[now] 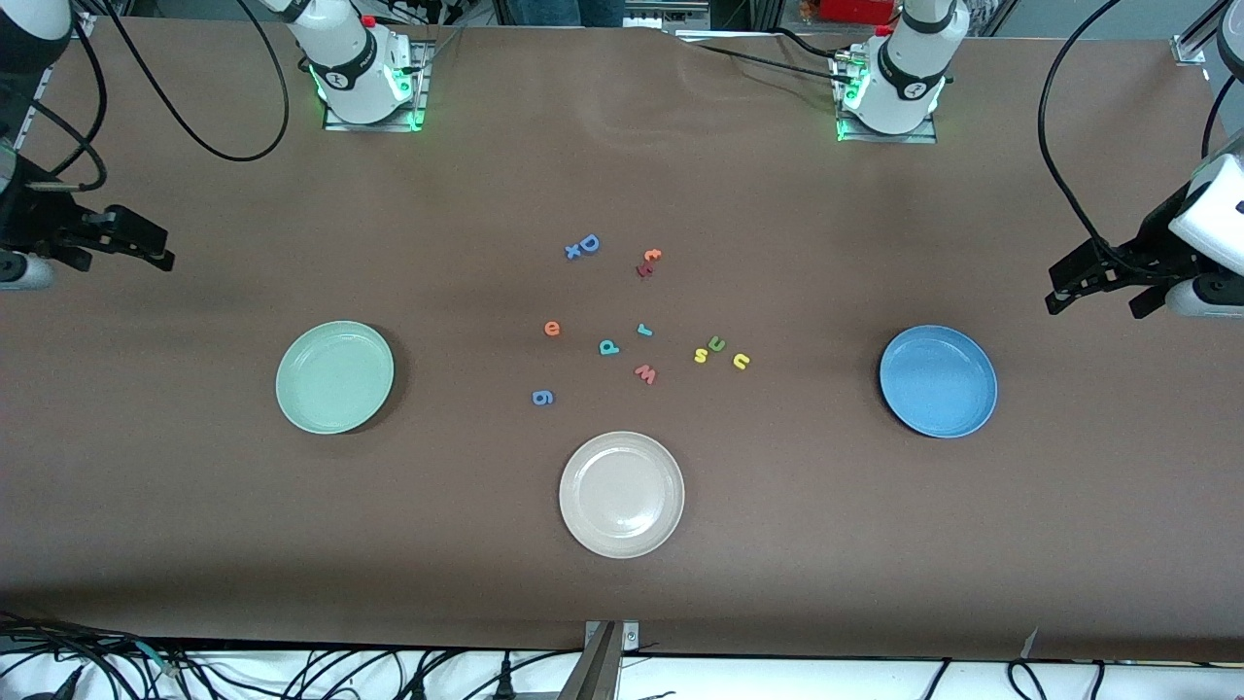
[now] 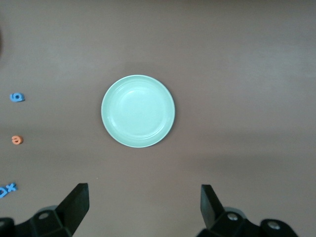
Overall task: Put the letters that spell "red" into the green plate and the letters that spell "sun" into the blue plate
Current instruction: 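Reach the right gripper to the orange e while the left gripper approaches letters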
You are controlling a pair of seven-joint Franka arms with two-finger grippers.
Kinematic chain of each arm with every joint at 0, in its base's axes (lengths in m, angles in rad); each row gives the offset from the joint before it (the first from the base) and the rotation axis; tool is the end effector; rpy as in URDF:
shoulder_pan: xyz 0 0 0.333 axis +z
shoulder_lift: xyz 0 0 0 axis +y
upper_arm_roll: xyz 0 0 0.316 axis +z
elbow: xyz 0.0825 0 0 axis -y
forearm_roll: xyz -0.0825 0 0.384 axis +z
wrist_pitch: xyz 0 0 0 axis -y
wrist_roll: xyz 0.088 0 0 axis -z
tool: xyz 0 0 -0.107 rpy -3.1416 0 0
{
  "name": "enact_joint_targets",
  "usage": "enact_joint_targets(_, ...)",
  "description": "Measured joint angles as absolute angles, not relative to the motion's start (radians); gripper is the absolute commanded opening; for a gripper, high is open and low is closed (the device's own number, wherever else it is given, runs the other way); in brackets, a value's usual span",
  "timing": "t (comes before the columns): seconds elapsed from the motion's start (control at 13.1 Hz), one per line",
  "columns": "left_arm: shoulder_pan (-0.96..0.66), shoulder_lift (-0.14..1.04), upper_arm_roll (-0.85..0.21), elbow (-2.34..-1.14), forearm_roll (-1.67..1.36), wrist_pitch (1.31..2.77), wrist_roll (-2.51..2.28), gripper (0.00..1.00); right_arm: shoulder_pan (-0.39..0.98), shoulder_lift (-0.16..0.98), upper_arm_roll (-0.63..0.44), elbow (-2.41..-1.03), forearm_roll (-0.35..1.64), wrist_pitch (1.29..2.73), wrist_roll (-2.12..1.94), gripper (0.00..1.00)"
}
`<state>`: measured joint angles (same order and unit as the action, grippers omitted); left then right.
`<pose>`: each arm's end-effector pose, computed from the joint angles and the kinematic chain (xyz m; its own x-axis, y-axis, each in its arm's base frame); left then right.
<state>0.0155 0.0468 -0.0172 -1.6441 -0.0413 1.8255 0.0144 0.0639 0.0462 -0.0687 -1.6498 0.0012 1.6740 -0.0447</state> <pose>0.5899 -0.0041 0.5865 0.9909 -0.0055 0.1346 -0.0110 -0.9991 0.0399 0.5739 -0.0018 0.5699 0.9990 0.0398 -0.0220 0.0398 -0.9992 0.0010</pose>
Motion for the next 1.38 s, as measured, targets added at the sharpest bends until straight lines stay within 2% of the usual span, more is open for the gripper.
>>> enact_joint_targets(0.23, 0.015, 0.047, -0.017, -1.644, -0.041, 1.825, 0.014, 1.0, 0.102, 0.072, -0.066, -1.65, 0.001, 1.617, -0.044, 1.0)
enact_joint_targets(0.76, 0.018, 0.047, -0.017, -1.644, -0.041, 1.825, 0.014, 1.0, 0.224, 0.139, -0.061, -1.613, 0.004, 1.631, -0.042, 1.0)
enact_joint_targets(1.07, 0.017, 0.044, -0.024, -1.644, -0.041, 1.825, 0.014, 1.0, 0.315, 0.21, -0.058, -1.606, 0.003, 1.682, 0.045, 1.0)
enact_joint_targets(1.38, 0.014, 0.047, -0.037, -1.655, -0.041, 1.824, 0.013, 1.0, 0.471, 0.31, -0.055, -1.606, 0.002, 1.822, 0.363, 1.0)
